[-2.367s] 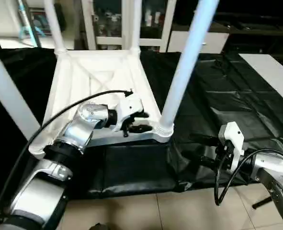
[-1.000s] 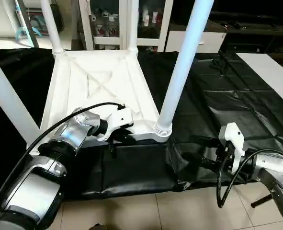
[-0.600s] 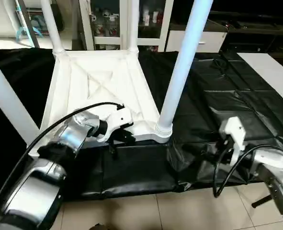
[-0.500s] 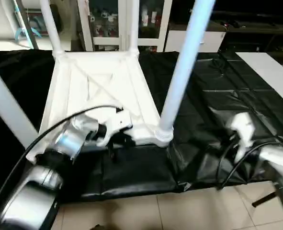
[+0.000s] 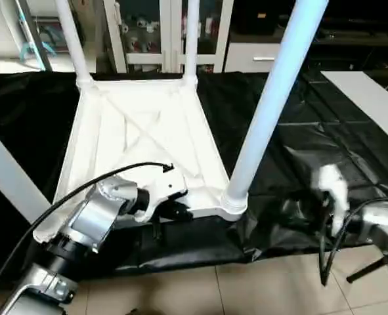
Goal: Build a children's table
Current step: Rotate leg to tighten
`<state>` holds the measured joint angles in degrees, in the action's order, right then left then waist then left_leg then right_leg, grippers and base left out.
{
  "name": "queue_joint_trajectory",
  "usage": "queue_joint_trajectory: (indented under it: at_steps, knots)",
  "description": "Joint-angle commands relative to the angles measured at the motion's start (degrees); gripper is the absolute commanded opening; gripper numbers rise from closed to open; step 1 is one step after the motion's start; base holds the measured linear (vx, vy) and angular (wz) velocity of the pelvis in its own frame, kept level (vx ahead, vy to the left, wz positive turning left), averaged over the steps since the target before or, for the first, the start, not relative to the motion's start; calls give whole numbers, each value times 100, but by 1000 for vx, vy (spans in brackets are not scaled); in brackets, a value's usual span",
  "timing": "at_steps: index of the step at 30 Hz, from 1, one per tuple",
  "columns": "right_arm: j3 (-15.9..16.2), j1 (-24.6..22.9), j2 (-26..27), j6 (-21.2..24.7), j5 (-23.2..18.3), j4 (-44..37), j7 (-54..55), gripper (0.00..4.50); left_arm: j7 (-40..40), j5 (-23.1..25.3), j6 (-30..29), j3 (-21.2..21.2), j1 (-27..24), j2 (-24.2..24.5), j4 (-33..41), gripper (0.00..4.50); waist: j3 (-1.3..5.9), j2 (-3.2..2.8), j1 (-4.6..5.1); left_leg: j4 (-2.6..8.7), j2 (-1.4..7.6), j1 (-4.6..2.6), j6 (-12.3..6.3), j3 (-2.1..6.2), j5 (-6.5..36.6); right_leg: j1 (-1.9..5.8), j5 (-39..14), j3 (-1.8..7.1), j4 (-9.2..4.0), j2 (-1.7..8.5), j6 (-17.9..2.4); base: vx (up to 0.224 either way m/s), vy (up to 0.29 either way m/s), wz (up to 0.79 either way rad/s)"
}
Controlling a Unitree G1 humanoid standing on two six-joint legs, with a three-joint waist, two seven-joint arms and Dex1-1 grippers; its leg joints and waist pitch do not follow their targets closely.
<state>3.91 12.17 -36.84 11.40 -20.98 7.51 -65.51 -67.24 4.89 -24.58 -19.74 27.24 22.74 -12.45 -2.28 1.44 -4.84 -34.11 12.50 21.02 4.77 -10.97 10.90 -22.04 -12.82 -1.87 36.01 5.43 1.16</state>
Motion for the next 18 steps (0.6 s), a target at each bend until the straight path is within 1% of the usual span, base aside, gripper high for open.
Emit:
queue_joint_trajectory:
  at_steps: [1, 2, 3, 4, 5, 6, 7, 8, 9, 11, 12, 13, 15, 17, 18]
  knots:
    - [27, 184, 26, -250, 263, 222, 28, 311, -161, -313, -4, -136, -79, -199, 146, 3, 300, 144, 24, 367, 64, -47, -451, -2, 625, 173, -537, 138, -418, 182, -1261, 0, 0, 0]
    - [67, 305, 72, -364, 366, 405, 27, 311, -224, -301, 24, -191, -77, -176, 168, 3, 309, 166, 24, 355, 59, -43, -492, -9, 536, 187, -397, 140, -400, 181, -1287, 0, 0, 0]
    - [78, 338, 82, -392, 391, 454, 18, 311, -239, -298, 28, -208, -78, -167, 180, 3, 313, 144, 8, 345, 62, -54, -539, -14, 464, 175, -277, 140, -385, 184, -1340, 0, 0, 0]
    - [123, 517, 151, -514, 496, 711, 31, 311, -312, -294, 31, -268, -74, -130, 211, 3, 336, 142, 1, 325, 61, -56, -584, -17, 351, 182, -77, 135, -352, 184, -1394, 0, 0, 0]
    - [151, 647, 208, -545, 533, 874, 40, 311, -380, -284, 59, -307, -64, -88, 212, 3, 330, 160, 20, 328, 47, -36, -615, -21, 295, 189, -2, 133, -348, 169, -1419, 0, 0, 0]
    - [183, 750, 247, -553, 542, 991, 33, 311, -437, -288, 65, -331, -58, -53, 213, 3, 345, 153, 14, 315, 42, -40, -650, -22, 247, 193, 105, 130, -329, 167, -1457, 0, 0, 0]
    - [183, 750, 247, -553, 542, 991, 33, 311, -437, -288, 65, -331, -58, -53, 213, 3, 345, 145, -4, 309, 50, -52, -689, -26, 177, 192, 245, 135, -320, 162, -1491, 0, 0, 0]
    - [247, 860, 282, -515, 503, 1090, -69, 311, -499, -284, 77, -365, -44, -9, 214, 3, 342, 161, -8, 304, 53, -54, -715, -31, 157, 191, 304, 137, -316, 159, -1503, 0, 0, 0]
    - [265, 880, 286, -495, 482, 1100, -108, 311, -512, -282, 85, -373, -40, 1, 215, 3, 340, 171, -5, 308, 44, -34, -743, -26, 162, 205, 290, 128, -305, 162, -1512, 0, 0, 0]
    - [329, 903, 285, -391, 400, 1074, -277, 311, -547, -285, 104, -387, -26, 19, 210, 3, 328, 163, -7, 318, 59, -45, -720, -25, 303, 197, 119, 128, -329, 171, -1488, 0, 0, 0]
    - [473, 919, 266, -188, 296, 1023, -631, 311, -615, -296, 169, -415, 7, 35, 187, 3, 327, 186, 0, 323, 58, -53, -697, -27, 391, 200, 23, 128, -337, 164, -1477, 0, 0, 0]
    - [473, 919, 266, -188, 296, 1023, -631, 311, -615, -296, 169, -415, 7, 35, 187, 3, 323, 179, -1, 330, 72, -53, -690, -23, 439, 191, -23, 130, -343, 174, -1474, 0, 0, 0]
    - [600, 949, 270, -119, 292, 1051, -912, 311, -663, -310, 204, -437, 42, 46, 160, 3, 324, 198, -5, 328, 76, -68, -662, -28, 477, 182, -59, 129, -344, 169, -1484, 0, 0, 0]
    - [630, 982, 289, -147, 311, 1106, -993, 311, -668, -312, 220, -442, 59, 47, 139, 3, 318, 190, -16, 334, 81, -63, -632, -28, 469, 180, -79, 134, -344, 181, -1487, 0, 0, 0]
    - [634, 1021, 319, -188, 329, 1171, -1046, 311, -687, -314, 240, -450, 71, 50, 124, 3, 316, 197, -15, 333, 79, -64, -605, -29, 513, 175, -131, 132, -347, 181, -1486, 0, 0, 0]
